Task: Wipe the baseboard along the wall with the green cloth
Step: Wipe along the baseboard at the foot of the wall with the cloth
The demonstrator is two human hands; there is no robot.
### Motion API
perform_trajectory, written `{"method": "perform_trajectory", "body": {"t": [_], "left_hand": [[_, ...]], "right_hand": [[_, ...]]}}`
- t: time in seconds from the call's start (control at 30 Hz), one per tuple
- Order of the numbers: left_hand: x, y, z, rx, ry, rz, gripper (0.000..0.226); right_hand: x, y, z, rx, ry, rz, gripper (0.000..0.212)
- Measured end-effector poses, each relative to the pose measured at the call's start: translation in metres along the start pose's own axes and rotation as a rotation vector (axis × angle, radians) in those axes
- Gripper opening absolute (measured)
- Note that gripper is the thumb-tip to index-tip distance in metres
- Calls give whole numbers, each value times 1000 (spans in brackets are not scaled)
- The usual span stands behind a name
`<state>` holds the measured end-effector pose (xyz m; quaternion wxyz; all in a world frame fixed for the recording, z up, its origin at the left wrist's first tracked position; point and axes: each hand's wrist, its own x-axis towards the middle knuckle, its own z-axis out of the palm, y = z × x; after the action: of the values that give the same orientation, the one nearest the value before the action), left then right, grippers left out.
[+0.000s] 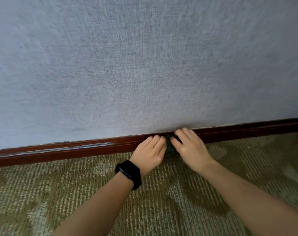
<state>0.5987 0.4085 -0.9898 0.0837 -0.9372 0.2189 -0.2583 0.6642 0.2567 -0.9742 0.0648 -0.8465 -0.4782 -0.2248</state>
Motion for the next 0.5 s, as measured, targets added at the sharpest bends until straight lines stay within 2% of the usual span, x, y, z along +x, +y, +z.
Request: {"method": "perform_trajectory", "body": {"t": [0.1,0.2,0.27,0.4,0.5], "left_hand": [[-15,-9,-3,38,-26,26,55],[-15,-5,-2,43,-31,16,49],[-8,1,-3,45,-9,12,51],[10,12,-1,44,20,35,41],[26,26,3,29,11,31,34]], "right_hand": [[8,-13,7,13,35,-16,25],[7,-12,7,27,47,-29,20],[3,-3,4,14,45,-52,23],[-8,18,-3,14,14,-65,29],[-17,35,-7,-3,2,-45,25]]}}
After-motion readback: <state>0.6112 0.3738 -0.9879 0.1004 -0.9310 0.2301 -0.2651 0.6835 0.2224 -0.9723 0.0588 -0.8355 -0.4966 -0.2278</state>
